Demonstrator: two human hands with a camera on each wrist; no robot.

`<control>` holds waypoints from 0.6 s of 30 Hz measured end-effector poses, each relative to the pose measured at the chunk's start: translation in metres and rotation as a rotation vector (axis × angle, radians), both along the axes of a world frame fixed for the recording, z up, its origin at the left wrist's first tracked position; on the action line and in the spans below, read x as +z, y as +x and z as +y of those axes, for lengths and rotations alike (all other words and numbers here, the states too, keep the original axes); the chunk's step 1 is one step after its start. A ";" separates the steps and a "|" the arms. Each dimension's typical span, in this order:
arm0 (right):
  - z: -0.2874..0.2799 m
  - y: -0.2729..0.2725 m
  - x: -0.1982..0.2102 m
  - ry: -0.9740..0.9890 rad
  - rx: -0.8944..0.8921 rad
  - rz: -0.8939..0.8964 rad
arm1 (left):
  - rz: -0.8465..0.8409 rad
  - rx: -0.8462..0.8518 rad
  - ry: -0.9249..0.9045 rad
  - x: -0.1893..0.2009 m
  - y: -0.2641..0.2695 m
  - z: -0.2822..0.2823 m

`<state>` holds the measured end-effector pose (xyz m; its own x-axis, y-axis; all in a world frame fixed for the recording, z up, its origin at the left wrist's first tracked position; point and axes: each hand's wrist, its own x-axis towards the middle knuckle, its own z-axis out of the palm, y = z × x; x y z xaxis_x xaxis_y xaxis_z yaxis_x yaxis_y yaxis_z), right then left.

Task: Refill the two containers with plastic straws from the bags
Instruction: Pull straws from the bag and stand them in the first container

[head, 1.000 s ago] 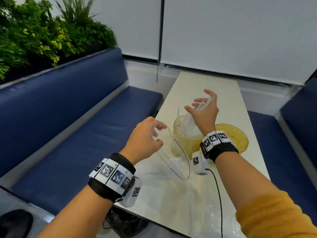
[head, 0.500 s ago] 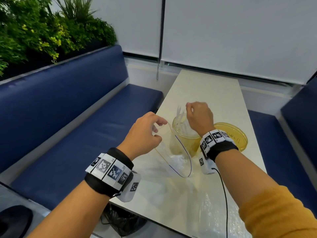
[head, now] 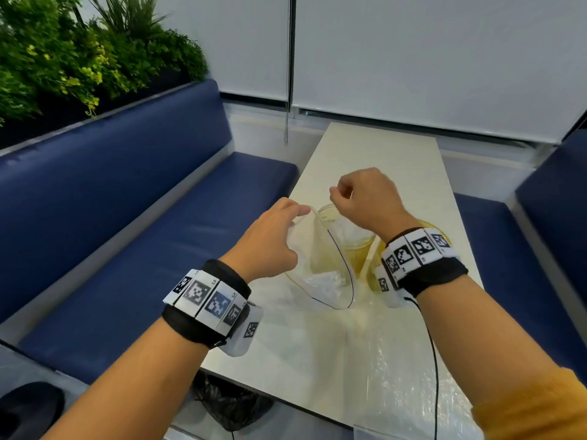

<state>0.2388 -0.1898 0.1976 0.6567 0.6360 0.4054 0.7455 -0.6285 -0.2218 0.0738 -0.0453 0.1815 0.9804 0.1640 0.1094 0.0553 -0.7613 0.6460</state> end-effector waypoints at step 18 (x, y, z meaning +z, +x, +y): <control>0.026 -0.081 -0.092 -0.966 0.050 0.057 | -0.024 -0.034 0.016 -0.017 -0.010 -0.018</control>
